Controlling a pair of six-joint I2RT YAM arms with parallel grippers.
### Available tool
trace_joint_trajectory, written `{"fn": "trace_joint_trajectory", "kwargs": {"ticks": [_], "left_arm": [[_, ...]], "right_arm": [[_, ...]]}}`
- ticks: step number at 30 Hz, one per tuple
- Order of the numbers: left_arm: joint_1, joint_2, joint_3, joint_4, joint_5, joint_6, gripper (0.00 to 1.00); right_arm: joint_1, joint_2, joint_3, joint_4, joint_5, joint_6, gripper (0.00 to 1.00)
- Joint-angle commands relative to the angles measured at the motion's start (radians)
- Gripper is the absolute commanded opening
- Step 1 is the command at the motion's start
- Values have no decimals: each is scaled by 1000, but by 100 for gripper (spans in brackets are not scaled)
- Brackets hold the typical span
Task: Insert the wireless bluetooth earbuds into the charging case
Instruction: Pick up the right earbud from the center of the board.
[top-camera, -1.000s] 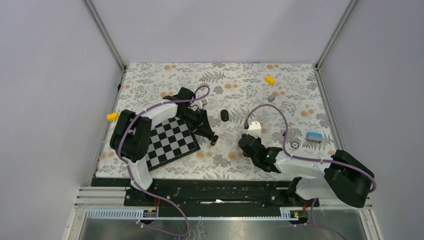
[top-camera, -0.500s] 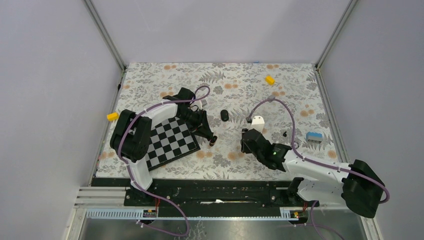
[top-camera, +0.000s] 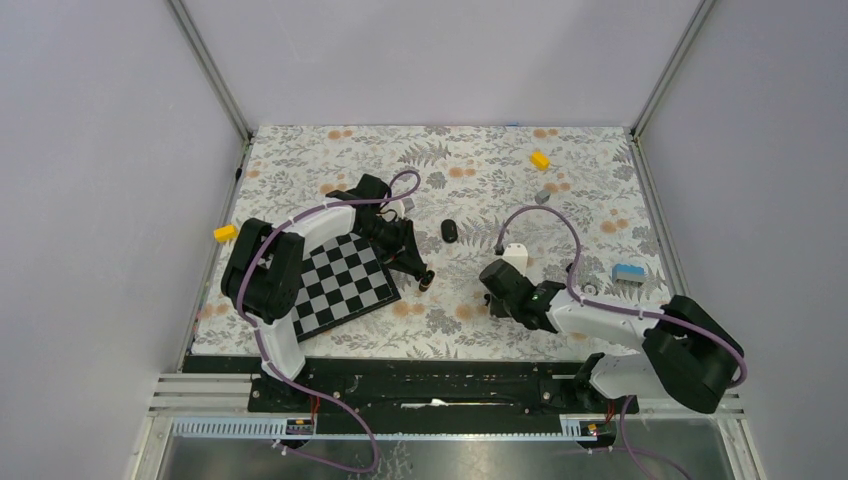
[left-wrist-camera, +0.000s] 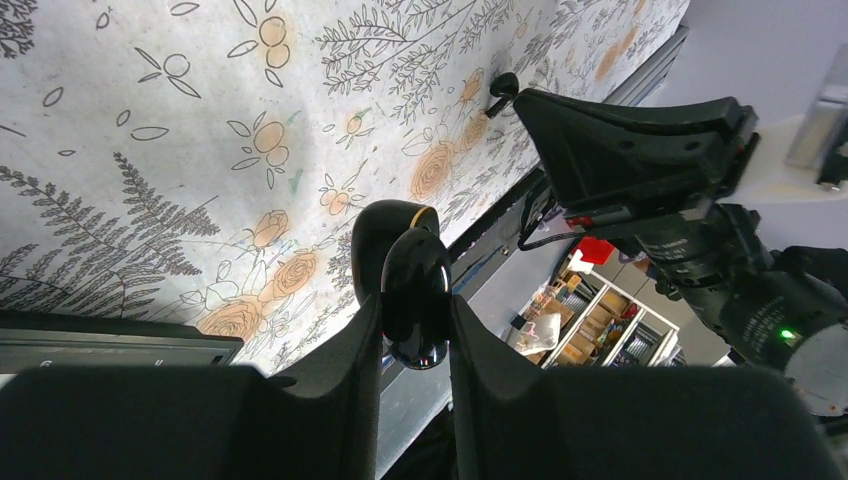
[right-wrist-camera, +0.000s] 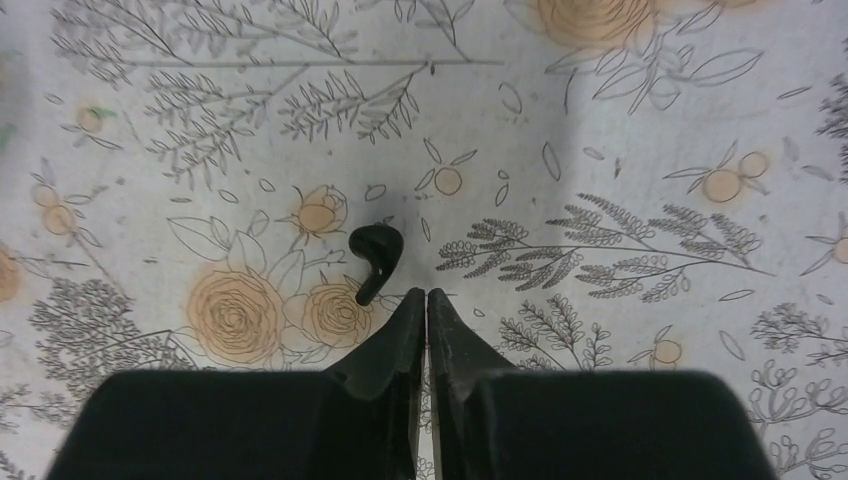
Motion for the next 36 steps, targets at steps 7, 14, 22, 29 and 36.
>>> {"fn": "trace_joint_trajectory", "kwargs": {"ticks": [7, 14, 22, 29, 36], "left_arm": [[-2, -2, 48, 29, -14, -3, 0], [-2, 5, 52, 28, -3, -1, 0], [-2, 29, 68, 29, 3, -3, 0], [-2, 31, 70, 29, 2, -6, 0], [-2, 25, 68, 30, 2, -4, 0]], "right_arm": [[-5, 153, 90, 87, -162, 27, 11], [-4, 63, 97, 47, -74, 22, 11], [-7, -9, 80, -15, 26, 0, 32], [-7, 97, 116, -13, -22, -38, 49], [-7, 192, 155, 19, -18, -71, 48]]}}
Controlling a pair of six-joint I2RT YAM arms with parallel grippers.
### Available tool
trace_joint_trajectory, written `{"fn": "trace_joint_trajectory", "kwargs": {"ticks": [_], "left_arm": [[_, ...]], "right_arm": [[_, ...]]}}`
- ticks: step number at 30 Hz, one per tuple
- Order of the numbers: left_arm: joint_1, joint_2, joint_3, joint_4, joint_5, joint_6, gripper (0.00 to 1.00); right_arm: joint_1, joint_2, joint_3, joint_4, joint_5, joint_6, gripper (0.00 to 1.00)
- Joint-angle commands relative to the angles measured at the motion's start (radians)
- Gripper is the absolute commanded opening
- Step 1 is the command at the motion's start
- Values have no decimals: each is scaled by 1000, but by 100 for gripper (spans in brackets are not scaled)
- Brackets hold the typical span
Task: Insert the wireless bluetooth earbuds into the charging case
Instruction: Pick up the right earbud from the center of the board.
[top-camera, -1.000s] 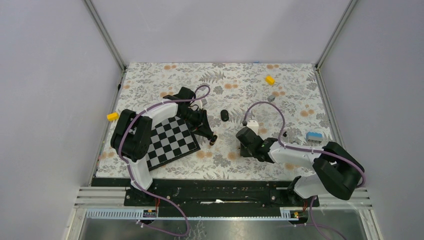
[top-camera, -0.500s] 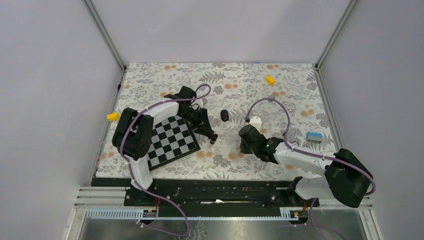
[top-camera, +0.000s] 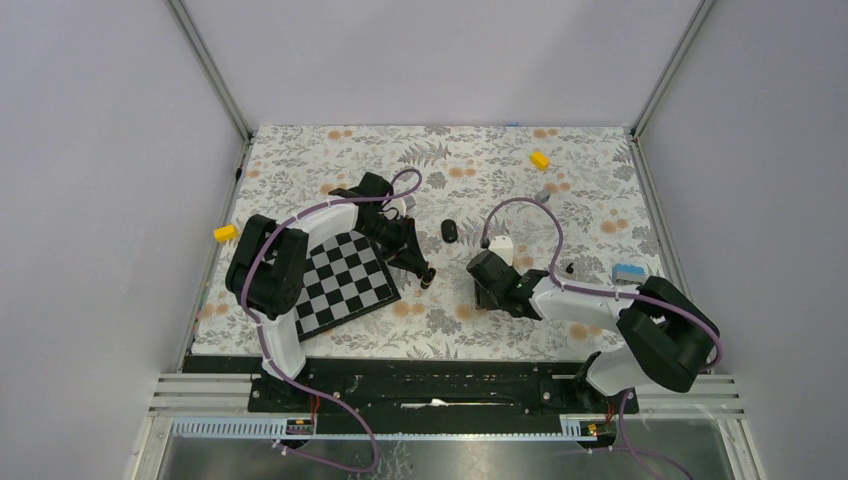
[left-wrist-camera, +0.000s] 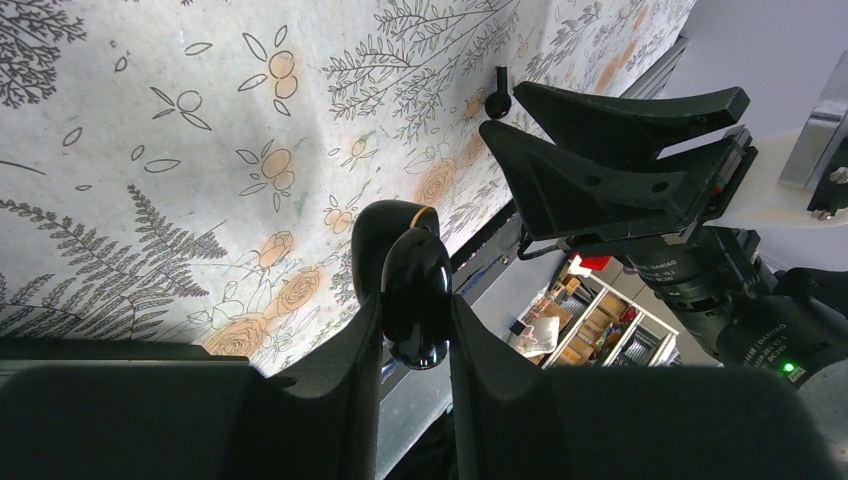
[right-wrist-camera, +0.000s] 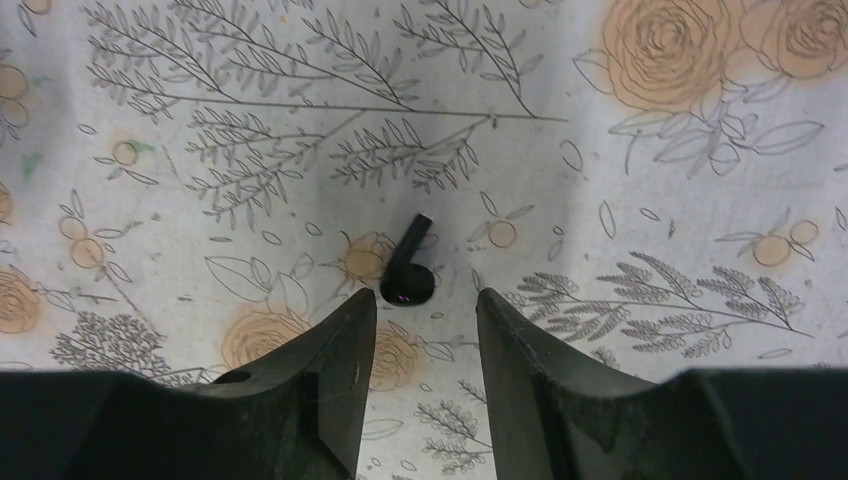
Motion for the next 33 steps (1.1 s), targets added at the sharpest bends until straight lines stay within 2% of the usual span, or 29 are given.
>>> {"fn": "trace_joint_trajectory", "kwargs": {"ticks": [1, 13, 33], "left_arm": [[-2, -10, 39, 20, 6, 3, 0], [-2, -21, 46, 21, -7, 8, 0], [-2, -15, 49, 20, -2, 9, 0]], "right_arm": [[-4, 47, 62, 20, 17, -32, 47], [-4, 89, 99, 18, 6, -52, 37], [-2, 52, 95, -35, 50, -7, 39]]}}
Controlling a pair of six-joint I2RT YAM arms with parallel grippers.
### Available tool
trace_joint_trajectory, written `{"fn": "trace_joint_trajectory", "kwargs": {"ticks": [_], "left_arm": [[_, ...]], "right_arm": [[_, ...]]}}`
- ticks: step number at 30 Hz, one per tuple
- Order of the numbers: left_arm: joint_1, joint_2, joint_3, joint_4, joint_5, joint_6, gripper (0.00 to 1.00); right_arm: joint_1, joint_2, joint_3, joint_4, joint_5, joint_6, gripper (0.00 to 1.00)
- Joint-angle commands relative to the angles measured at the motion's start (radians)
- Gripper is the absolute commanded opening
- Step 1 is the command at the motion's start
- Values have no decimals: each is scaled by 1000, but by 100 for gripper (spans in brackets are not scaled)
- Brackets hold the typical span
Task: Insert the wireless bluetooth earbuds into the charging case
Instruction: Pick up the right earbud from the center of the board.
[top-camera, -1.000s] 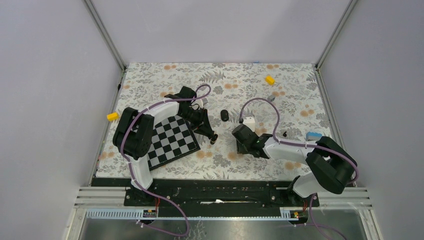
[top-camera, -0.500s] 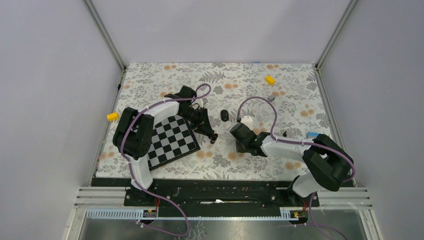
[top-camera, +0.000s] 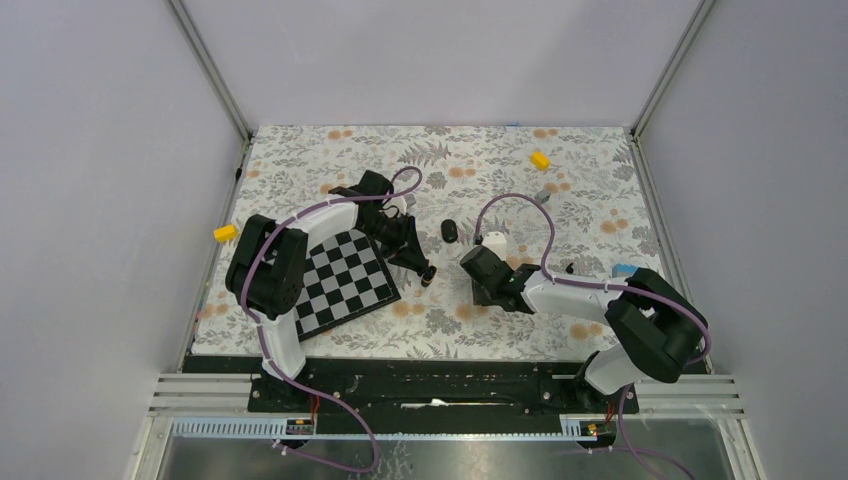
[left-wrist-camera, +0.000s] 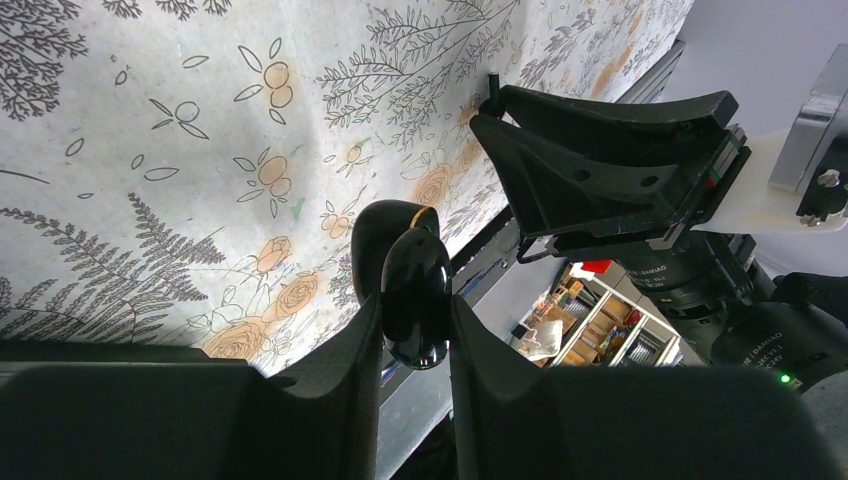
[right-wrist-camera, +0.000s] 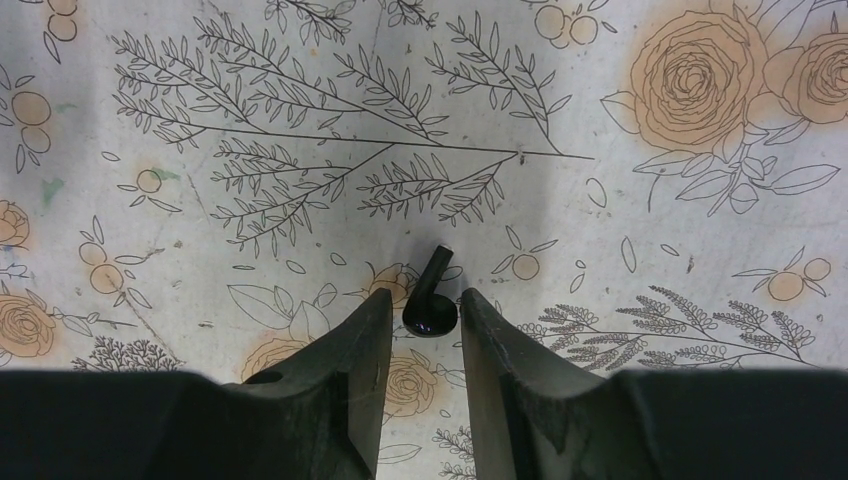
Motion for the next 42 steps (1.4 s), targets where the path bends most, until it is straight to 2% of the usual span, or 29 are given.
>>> {"fn": "trace_joint_trajectory", "kwargs": {"ticks": [1, 11, 14, 20, 34, 42], "left_arm": [[-2, -12, 37, 20, 3, 9, 0], [-2, -12, 32, 21, 0, 12, 0], [-2, -19, 26, 21, -3, 14, 0], [-2, -18, 27, 21, 0, 14, 0], [-2, -15, 27, 21, -1, 14, 0], [-2, -15, 27, 21, -1, 14, 0]], "right_arm": [[-1, -37, 21, -37, 54, 32, 39], [0, -31, 19, -11, 39, 18, 27], [0, -25, 20, -12, 30, 17, 28], [0, -22, 10, -11, 24, 26, 38], [0, 1, 5, 4, 2, 21, 38], [-1, 26, -9, 41, -2, 11, 35]]}}
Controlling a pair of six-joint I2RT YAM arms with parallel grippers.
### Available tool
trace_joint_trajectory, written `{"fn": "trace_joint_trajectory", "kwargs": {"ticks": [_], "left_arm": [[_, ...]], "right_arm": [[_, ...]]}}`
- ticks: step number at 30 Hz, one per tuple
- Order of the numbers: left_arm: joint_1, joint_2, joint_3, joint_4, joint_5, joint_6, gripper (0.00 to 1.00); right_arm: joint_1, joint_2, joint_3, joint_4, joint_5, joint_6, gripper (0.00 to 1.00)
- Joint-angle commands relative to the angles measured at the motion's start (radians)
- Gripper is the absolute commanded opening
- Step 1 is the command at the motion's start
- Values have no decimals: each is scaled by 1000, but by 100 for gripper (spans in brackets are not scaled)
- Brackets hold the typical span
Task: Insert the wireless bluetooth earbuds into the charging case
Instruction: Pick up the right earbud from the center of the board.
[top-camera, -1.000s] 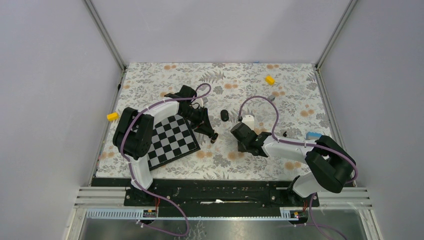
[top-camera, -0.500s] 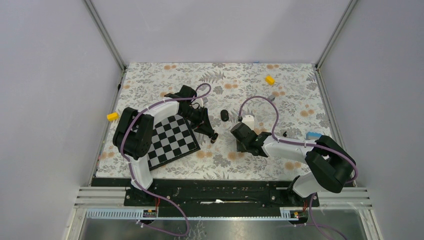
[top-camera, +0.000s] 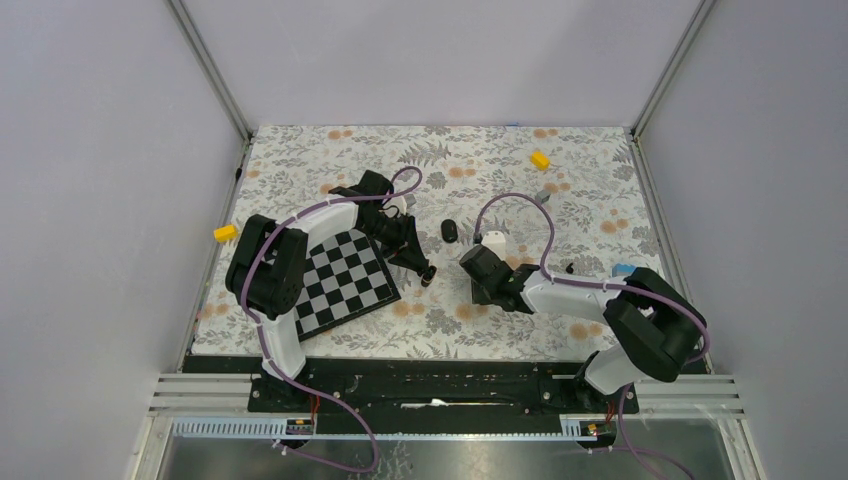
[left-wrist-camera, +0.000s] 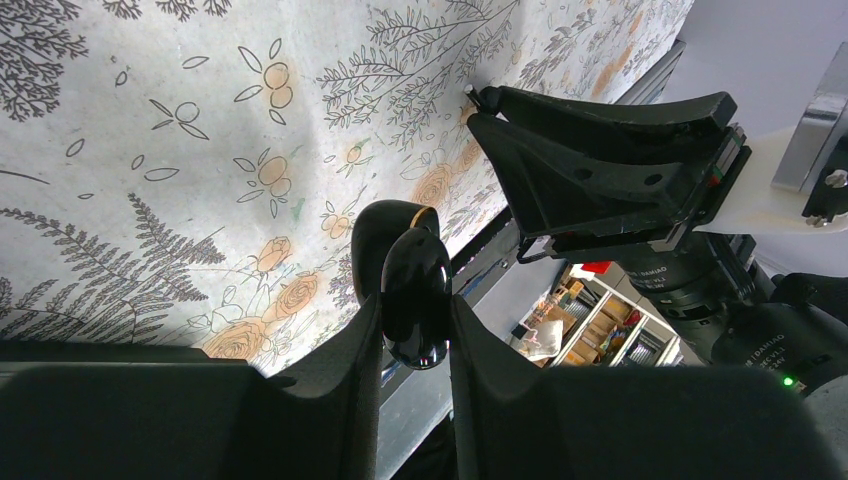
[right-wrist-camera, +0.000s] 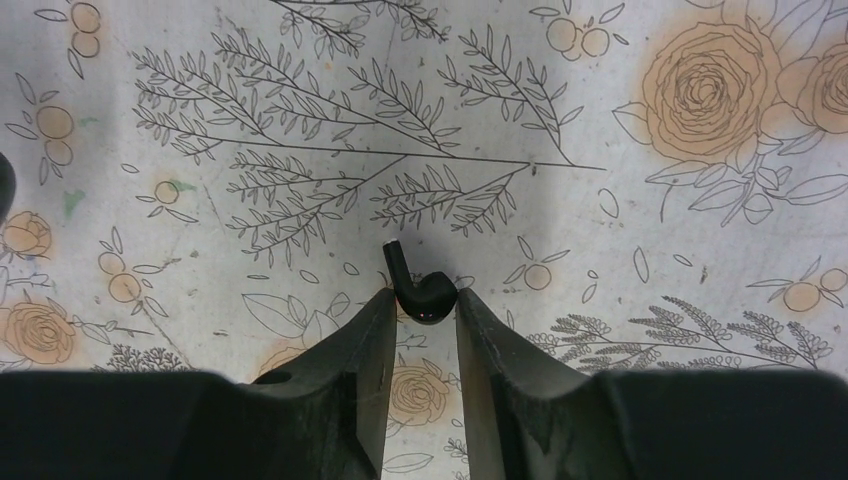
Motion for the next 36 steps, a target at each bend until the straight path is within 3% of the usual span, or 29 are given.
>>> {"fn": "trace_joint_trajectory", "kwargs": {"ticks": [1, 11, 18, 25, 36], "left_arm": [[-2, -14, 27, 21, -1, 13, 0], [-2, -18, 23, 21, -21, 21, 0], [-9, -38, 48, 22, -118, 42, 0], [-43, -85, 93, 32, -217, 87, 0], [-184, -206, -11, 252, -422, 82, 0]], "right_arm": [[-1, 23, -9, 26, -1, -3, 34], [-1, -43, -28, 25, -4, -28, 20], [-1, -145, -23, -34, -29, -67, 14], [-1, -202, 6, -100, -80, -82, 14], [-1, -230, 155, -300, -173, -130, 14]]}}
